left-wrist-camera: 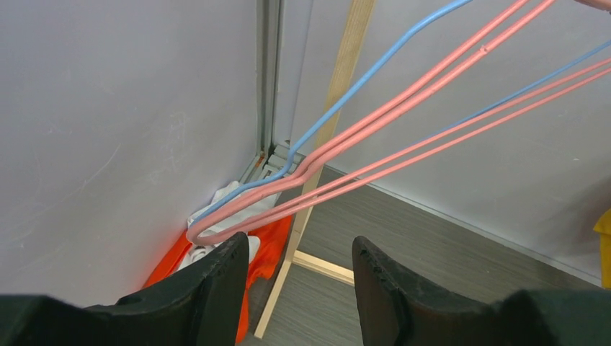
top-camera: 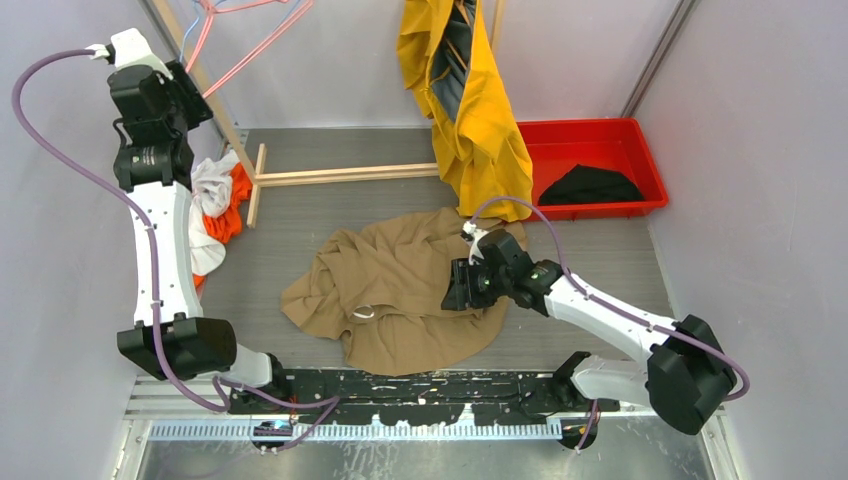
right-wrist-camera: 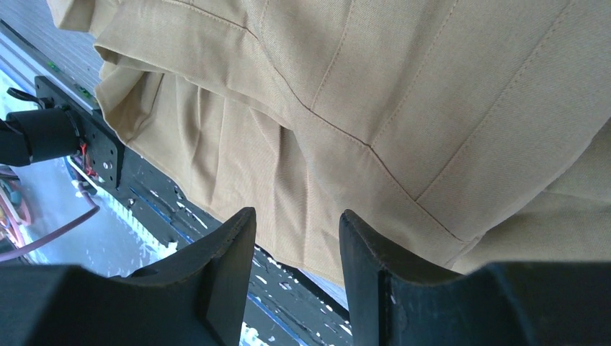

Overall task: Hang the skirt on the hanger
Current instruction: Move the hanger to the clothesline.

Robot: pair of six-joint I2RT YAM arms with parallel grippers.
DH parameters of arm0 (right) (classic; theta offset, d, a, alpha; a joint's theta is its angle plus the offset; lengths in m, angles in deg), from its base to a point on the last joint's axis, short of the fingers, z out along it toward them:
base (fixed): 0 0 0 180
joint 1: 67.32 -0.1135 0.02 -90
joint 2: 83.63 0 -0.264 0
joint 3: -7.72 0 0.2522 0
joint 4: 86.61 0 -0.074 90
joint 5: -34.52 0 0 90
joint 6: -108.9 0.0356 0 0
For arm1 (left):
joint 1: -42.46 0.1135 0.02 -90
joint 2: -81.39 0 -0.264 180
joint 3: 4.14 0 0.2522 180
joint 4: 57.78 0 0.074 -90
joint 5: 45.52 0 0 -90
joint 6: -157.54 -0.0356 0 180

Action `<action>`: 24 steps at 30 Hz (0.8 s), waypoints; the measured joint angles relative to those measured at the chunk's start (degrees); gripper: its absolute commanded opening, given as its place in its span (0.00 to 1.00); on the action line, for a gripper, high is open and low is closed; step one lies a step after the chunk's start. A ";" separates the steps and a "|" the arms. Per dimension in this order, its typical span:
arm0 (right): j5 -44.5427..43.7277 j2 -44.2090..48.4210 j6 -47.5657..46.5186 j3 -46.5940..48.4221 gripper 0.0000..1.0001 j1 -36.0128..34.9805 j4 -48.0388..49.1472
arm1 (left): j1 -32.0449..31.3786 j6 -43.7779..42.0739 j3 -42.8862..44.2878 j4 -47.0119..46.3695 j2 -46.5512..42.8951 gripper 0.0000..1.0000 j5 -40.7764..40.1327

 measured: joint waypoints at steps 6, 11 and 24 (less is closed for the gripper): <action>0.44 -1.57 0.00 0.00 0.52 0.00 1.18 | 0.42 -0.57 -1.31 -0.94 -0.26 0.55 -0.02; 0.87 -2.19 -0.17 0.00 0.51 -0.02 1.90 | 1.53 -0.57 -1.31 -1.31 -0.26 0.55 -0.02; 2.12 -5.16 -0.22 0.00 0.51 0.00 3.41 | 2.25 -0.57 -3.78 -7.10 -3.15 0.56 -0.87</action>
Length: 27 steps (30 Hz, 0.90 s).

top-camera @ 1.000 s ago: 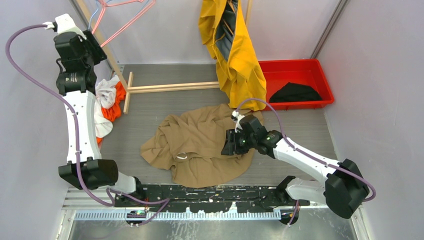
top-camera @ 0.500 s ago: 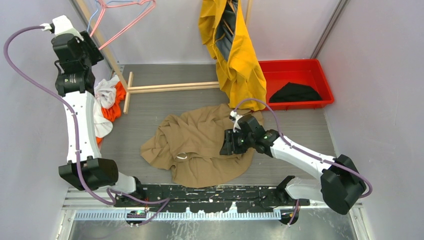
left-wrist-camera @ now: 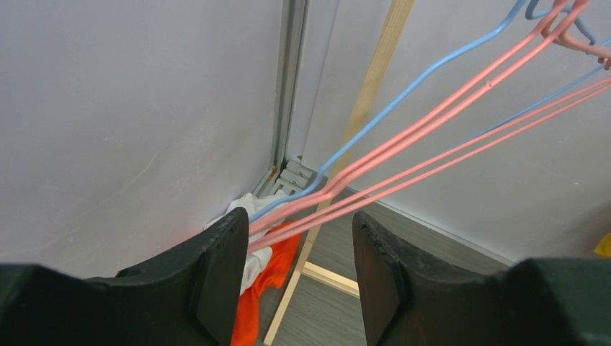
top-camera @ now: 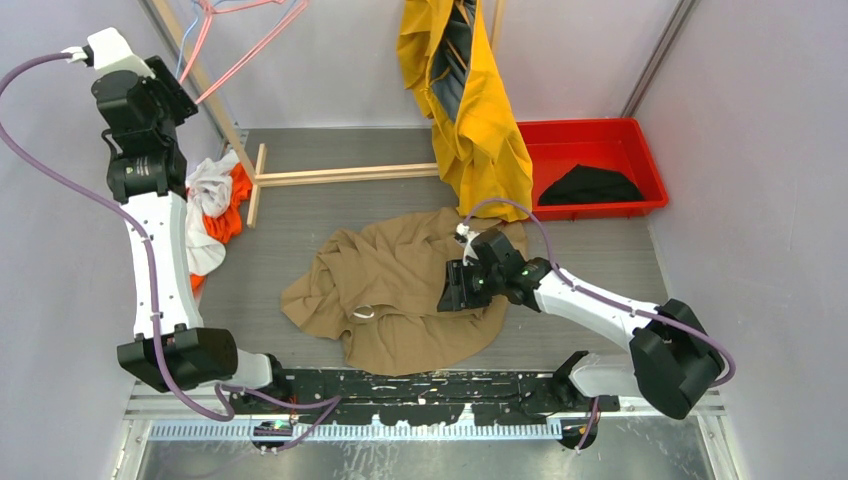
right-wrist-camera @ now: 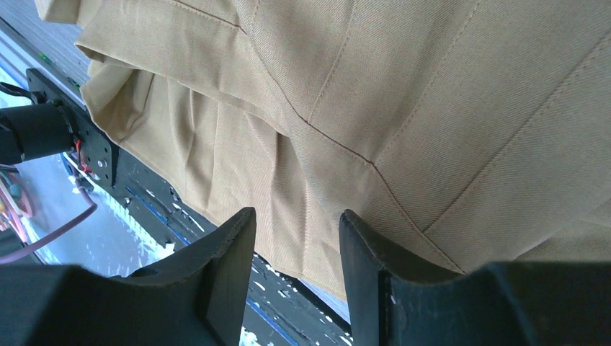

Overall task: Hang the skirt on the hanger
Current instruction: Move the hanger to the clothesline.

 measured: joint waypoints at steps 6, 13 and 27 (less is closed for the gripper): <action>0.26 -0.92 -0.09 0.02 0.51 -0.02 0.48 | 0.31 0.04 0.00 -1.18 0.15 0.55 0.20; 0.46 -1.44 -0.15 0.02 0.51 -0.02 0.94 | 0.42 0.39 0.24 -1.95 2.71 0.55 1.75; 0.70 -2.49 -0.26 0.09 0.51 0.00 1.55 | 0.48 1.99 0.31 -1.97 5.18 0.54 4.81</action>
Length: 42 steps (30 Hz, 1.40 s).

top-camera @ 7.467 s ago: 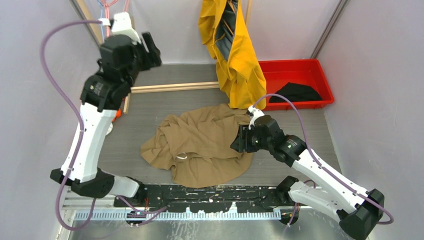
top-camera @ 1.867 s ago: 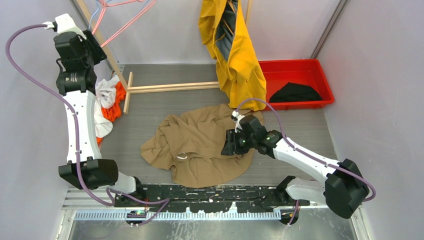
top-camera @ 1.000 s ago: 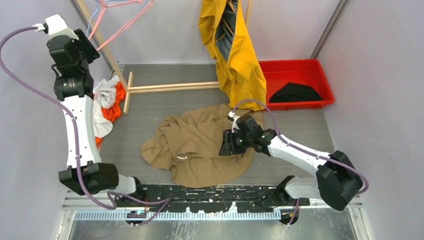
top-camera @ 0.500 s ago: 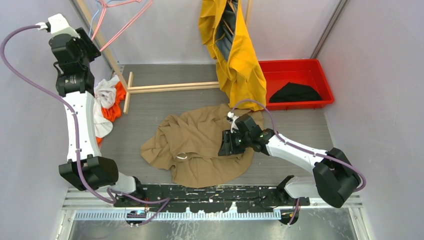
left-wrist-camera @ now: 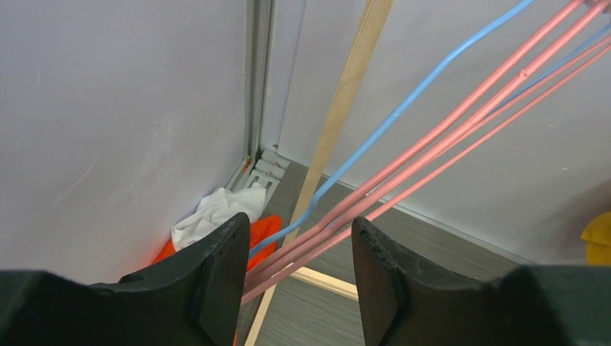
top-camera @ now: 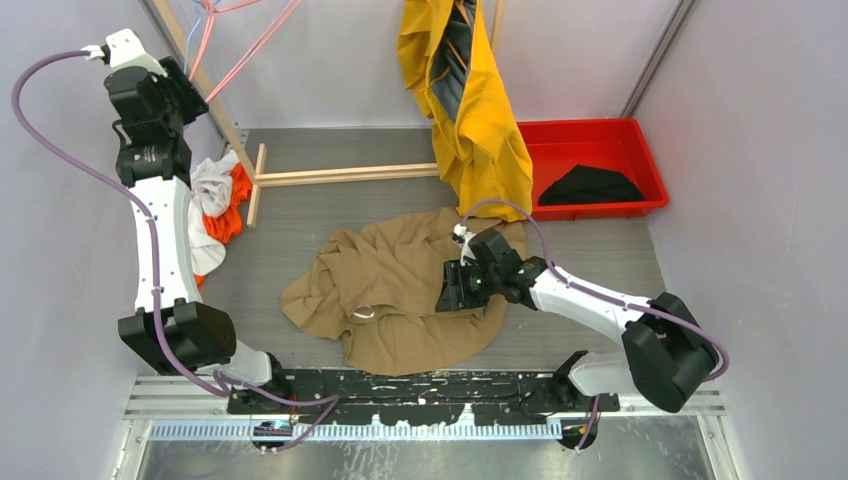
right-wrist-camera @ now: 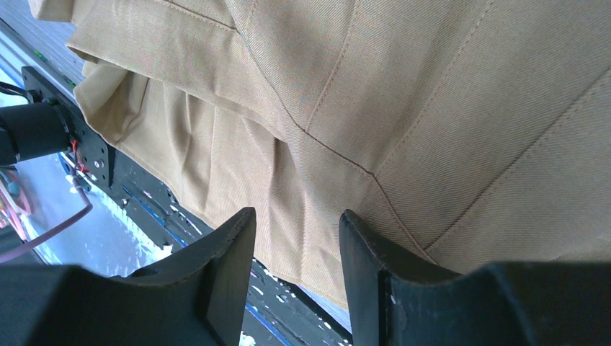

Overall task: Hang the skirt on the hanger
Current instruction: Move the hanger to the clothesline.

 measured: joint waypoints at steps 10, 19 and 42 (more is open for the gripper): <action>0.42 -0.85 -0.13 0.07 0.51 0.00 0.15 | 0.04 1.25 0.72 -0.07 0.26 0.53 1.77; 0.63 -1.11 -0.15 0.15 0.51 0.00 0.33 | 0.04 2.51 0.48 -0.35 0.26 0.52 3.85; 1.20 -1.49 -0.13 0.15 0.51 0.00 1.40 | -0.74 6.05 -1.49 -0.94 0.00 0.20 10.56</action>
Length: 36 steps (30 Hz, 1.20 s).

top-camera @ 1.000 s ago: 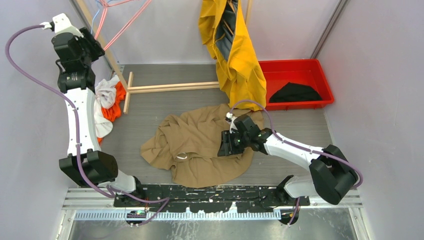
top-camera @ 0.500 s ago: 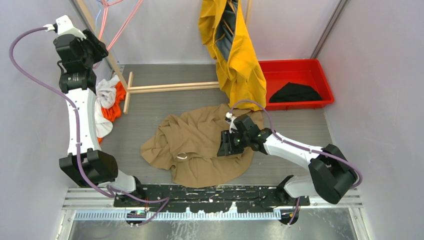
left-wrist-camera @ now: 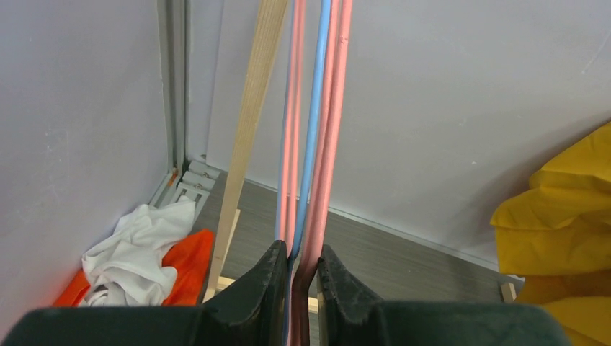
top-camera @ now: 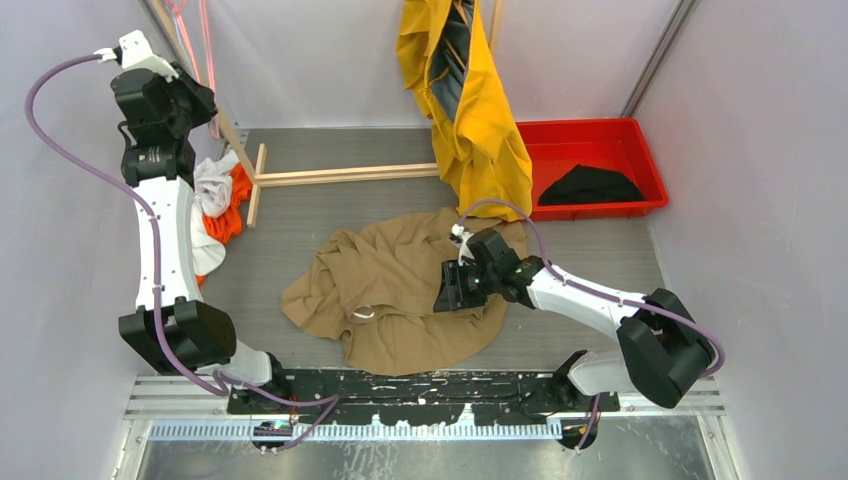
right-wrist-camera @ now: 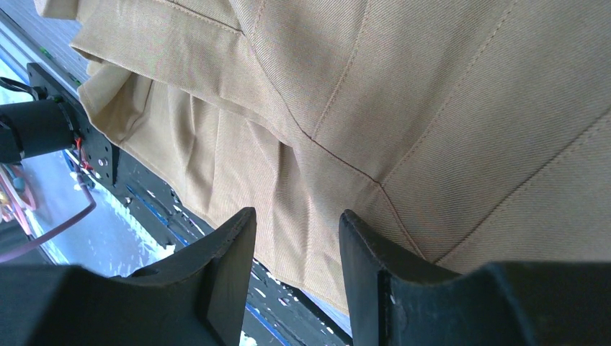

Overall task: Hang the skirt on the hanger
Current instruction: Move the hanger to the clothesline.

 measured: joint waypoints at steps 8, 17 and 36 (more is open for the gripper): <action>0.02 0.00 0.00 0.00 0.51 0.00 0.00 | -0.57 0.02 1.27 0.07 0.57 0.18 2.21; 0.02 0.00 0.00 0.00 0.51 0.00 -0.02 | -3.32 -1.03 4.59 1.09 1.99 0.18 5.66; -0.66 -4.79 -1.75 30.73 0.52 0.04 -10.56 | -9.92 -5.29 11.34 6.51 6.62 0.39 9.60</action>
